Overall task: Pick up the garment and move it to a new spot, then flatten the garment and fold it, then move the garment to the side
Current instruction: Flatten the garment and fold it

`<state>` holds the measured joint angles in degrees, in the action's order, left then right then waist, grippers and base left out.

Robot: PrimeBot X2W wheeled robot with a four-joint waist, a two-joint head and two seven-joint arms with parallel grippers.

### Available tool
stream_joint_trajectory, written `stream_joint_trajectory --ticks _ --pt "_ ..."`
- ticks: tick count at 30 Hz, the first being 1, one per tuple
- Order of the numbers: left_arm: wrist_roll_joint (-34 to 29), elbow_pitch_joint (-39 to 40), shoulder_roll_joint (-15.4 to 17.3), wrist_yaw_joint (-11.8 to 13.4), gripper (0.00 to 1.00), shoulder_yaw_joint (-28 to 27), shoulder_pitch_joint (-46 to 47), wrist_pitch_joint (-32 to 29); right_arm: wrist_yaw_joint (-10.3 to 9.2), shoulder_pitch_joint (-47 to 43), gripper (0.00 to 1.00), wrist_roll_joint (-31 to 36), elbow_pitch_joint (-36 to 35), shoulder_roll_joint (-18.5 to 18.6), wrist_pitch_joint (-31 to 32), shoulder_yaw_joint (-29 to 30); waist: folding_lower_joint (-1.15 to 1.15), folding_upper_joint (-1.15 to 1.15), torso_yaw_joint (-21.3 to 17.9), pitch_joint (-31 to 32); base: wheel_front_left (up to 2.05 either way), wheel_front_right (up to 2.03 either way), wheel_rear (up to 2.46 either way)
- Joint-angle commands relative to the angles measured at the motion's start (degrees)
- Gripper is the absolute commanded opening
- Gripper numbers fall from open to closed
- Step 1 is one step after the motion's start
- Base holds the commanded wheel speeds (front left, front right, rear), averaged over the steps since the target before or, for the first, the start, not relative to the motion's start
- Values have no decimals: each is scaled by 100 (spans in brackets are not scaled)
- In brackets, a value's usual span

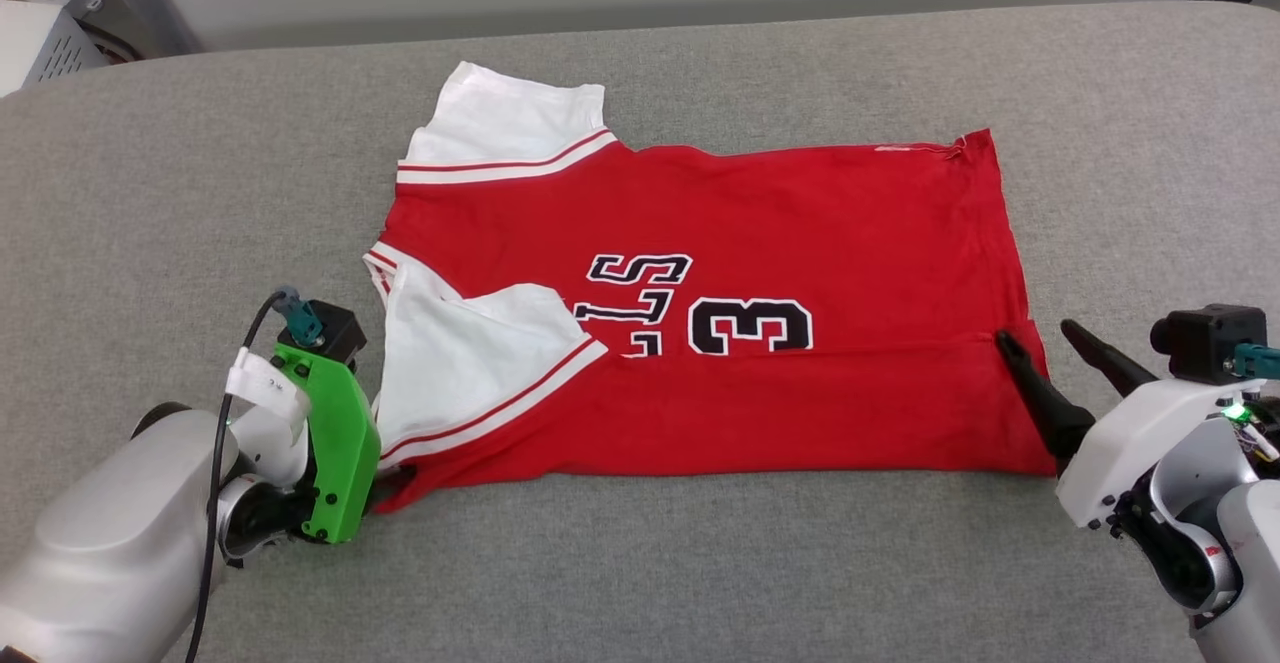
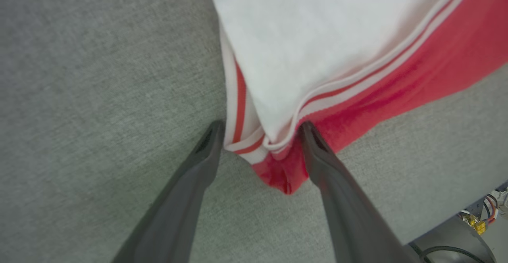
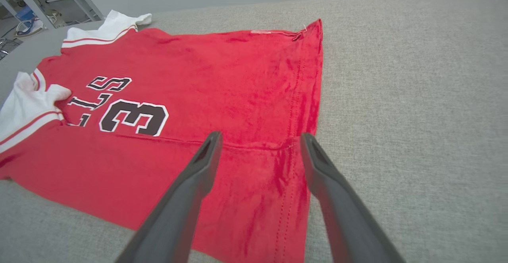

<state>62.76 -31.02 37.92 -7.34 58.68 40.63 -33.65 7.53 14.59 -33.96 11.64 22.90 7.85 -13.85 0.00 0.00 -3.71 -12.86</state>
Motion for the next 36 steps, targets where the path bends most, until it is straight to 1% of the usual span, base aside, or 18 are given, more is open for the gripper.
stream_joint_trajectory --ticks 1,5,8,12,16,19,23,25,27,36 --pt "13 -76 -203 -13 0 204 -202 71 -4 144 100 4 -23 90 21 -14 0 0 11 52 0 0 0" --pt "18 132 -58 -14 0 291 -111 394 -4 305 100 16 -112 309 180 24 0 0 44 160 0 0 0" --pt "-50 339 76 -14 0 358 -3 672 -4 391 100 -6 -242 530 533 23 0 0 106 242 0 0 0" --pt "-21 591 157 -14 0 302 92 978 -4 521 100 -66 -472 894 1087 46 0 0 198 288 0 0 0" --pt "-174 759 264 -14 0 364 194 1156 -4 686 100 -294 -613 1215 1908 -46 0 0 253 282 0 0 0" --pt "-221 862 297 -14 0 375 253 1226 -4 790 100 -547 -655 1442 2707 -233 0 0 283 256 0 0 0" --pt "-288 949 300 -8 0 376 328 1269 -4 855 100 -765 -608 1615 3475 -486 0 0 334 181 0 0 0" --pt "-334 975 295 12 0 376 367 1295 -4 866 100 -812 -555 1628 3683 -624 0 0 364 137 0 0 0" --pt "-374 1000 288 26 0 380 403 1309 -4 877 100 -794 -466 1595 3746 -729 0 0 396 85 0 0 0" --pt "-447 1117 270 74 0 345 513 1402 -4 902 100 -667 423 1179 3532 -977 0 0 535 -207 0 0 0"
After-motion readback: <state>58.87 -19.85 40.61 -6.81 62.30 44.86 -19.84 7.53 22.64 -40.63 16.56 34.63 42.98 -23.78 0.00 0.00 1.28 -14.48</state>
